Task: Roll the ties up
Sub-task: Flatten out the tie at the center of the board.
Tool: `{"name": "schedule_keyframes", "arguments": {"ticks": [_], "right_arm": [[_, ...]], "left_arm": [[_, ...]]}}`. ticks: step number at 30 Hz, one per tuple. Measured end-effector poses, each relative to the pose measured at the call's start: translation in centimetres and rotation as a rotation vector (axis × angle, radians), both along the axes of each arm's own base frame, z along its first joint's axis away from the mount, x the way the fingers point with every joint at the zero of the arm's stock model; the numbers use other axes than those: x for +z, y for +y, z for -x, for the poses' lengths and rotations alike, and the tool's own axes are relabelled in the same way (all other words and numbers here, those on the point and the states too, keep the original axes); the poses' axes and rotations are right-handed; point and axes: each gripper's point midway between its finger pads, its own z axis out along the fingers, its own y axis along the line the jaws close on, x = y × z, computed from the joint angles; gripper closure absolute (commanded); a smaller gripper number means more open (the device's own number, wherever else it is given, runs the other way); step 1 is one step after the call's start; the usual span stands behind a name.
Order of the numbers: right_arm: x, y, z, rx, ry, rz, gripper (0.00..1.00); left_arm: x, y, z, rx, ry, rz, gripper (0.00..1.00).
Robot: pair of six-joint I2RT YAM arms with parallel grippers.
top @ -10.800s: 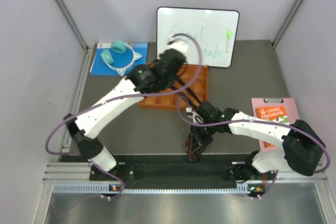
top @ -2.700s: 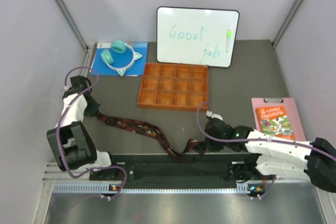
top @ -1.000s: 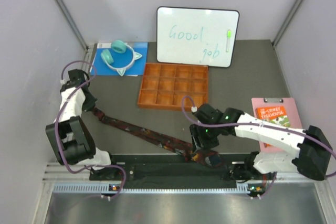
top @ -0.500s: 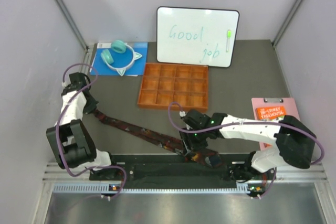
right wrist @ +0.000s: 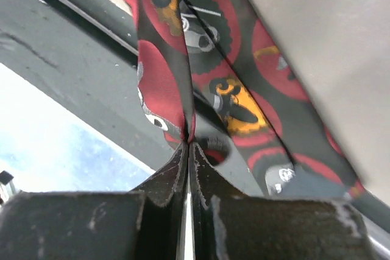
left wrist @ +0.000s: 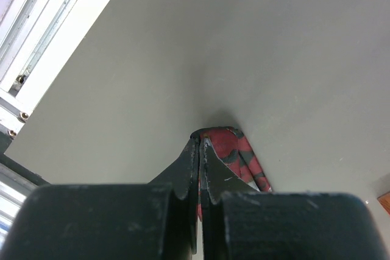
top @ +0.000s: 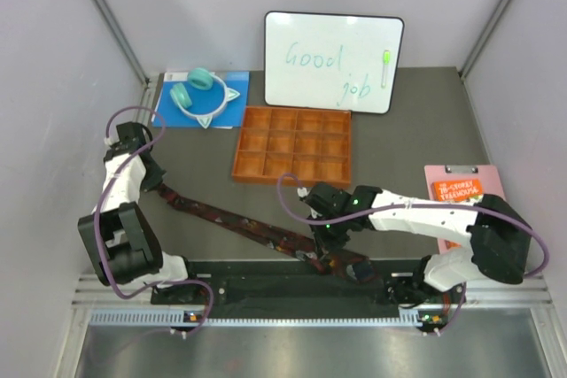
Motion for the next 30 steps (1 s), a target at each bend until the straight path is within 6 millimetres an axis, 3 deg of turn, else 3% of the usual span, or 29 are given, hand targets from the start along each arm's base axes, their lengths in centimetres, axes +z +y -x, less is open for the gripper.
{"name": "schedule_keyframes", "arguments": {"ticks": [4, 7, 9, 10, 11, 12, 17, 24, 30], "right_arm": [[2.9, -0.2, -1.1, 0.010, -0.048, 0.045, 1.00], [4.0, -0.8, -1.9, 0.011, -0.081, 0.105, 0.87], [3.5, -1.7, -2.1, 0.015, -0.084, 0.177, 0.62], [2.9, -2.3, -2.2, 0.017, -0.079, 0.222, 0.43], [2.2, -3.1, -2.0, 0.017, -0.067, 0.274, 0.08], [1.6, -3.8, -1.9, 0.014, -0.056, 0.322, 0.01], [0.3, -6.8, -2.1, -0.079, -0.065, 0.447, 0.01], [1.9, -9.3, -3.3, -0.425, -0.089, 0.278, 0.01], [-0.6, -11.4, -1.3, -0.563, -0.015, 0.261, 0.17]], "left_arm": [[0.0, 0.0, 0.0, -0.004, 0.001, 0.000, 1.00], [0.0, 0.0, 0.0, -0.005, 0.000, 0.000, 1.00], [0.0, 0.0, 0.1, -0.005, -0.001, -0.001, 1.00], [0.1, 0.0, 0.1, -0.005, -0.002, -0.001, 1.00], [0.1, 0.0, 0.1, -0.005, -0.004, -0.001, 1.00], [0.1, 0.0, 0.1, -0.005, -0.004, -0.001, 1.00], [0.2, 0.0, 0.1, -0.008, -0.006, -0.003, 1.00], [0.2, -0.3, -0.1, -0.015, -0.012, 0.008, 1.00], [0.2, -0.5, -0.2, -0.020, -0.018, 0.018, 1.00]]}}
